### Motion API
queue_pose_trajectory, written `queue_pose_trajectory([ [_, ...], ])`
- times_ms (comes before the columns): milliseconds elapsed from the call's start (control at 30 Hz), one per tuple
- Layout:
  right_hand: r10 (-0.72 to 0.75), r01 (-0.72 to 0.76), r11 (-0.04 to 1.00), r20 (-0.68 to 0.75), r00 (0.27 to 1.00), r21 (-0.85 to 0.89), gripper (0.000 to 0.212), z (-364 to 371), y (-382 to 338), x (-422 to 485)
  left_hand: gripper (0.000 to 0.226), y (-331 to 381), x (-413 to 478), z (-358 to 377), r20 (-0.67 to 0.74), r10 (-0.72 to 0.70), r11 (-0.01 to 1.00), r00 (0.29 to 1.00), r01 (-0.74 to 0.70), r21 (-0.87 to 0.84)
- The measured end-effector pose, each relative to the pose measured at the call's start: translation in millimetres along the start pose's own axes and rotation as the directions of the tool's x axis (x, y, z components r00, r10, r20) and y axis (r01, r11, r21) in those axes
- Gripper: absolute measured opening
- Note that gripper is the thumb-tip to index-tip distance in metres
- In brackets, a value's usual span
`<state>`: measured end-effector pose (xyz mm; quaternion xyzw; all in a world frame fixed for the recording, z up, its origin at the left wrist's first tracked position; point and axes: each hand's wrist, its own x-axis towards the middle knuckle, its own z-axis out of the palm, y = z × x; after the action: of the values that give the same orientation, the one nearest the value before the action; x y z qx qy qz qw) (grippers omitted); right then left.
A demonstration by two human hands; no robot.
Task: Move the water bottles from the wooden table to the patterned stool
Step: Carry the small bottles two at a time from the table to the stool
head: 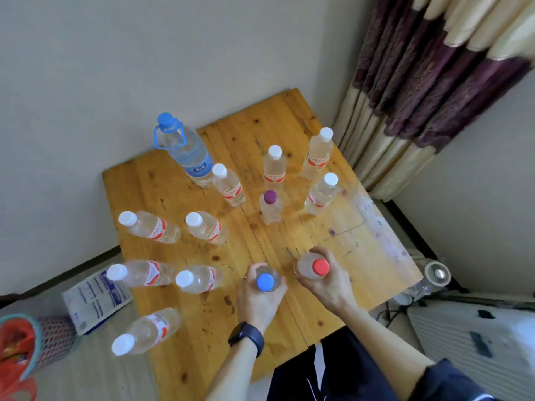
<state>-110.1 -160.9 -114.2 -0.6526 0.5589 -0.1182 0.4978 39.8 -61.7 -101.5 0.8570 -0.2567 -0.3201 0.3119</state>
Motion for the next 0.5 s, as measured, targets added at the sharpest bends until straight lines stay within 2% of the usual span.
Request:
queue_pose_trajectory([
  [133, 0.073, -0.066, 0.996, -0.127, 0.989, 0.060, 0.059, -25, 20, -42, 0.038, 17, -2, -6, 0.222, 0.079, 0.979, 0.972, -0.117, 0.167],
  [267, 0.219, -0.183, 0.971, -0.274, 0.936, 0.153, 0.055, -62, 57, -110, 0.034, 40, -27, 22, 0.442, 0.192, 0.923, 0.876, -0.315, 0.222],
  [367, 0.365, -0.284, 0.927, -0.411, 0.835, 0.246, 0.056, -86, 89, -170, 0.037, 66, -63, 64, 0.618, 0.305, 0.839, 0.724, -0.511, 0.185],
  [500, 0.535, -0.332, 0.843, -0.588, 0.607, 0.424, 0.052, -110, 126, -262, 0.040, 102, -135, 131, 0.810, 0.394, 0.652, 0.434, -0.753, 0.086],
])
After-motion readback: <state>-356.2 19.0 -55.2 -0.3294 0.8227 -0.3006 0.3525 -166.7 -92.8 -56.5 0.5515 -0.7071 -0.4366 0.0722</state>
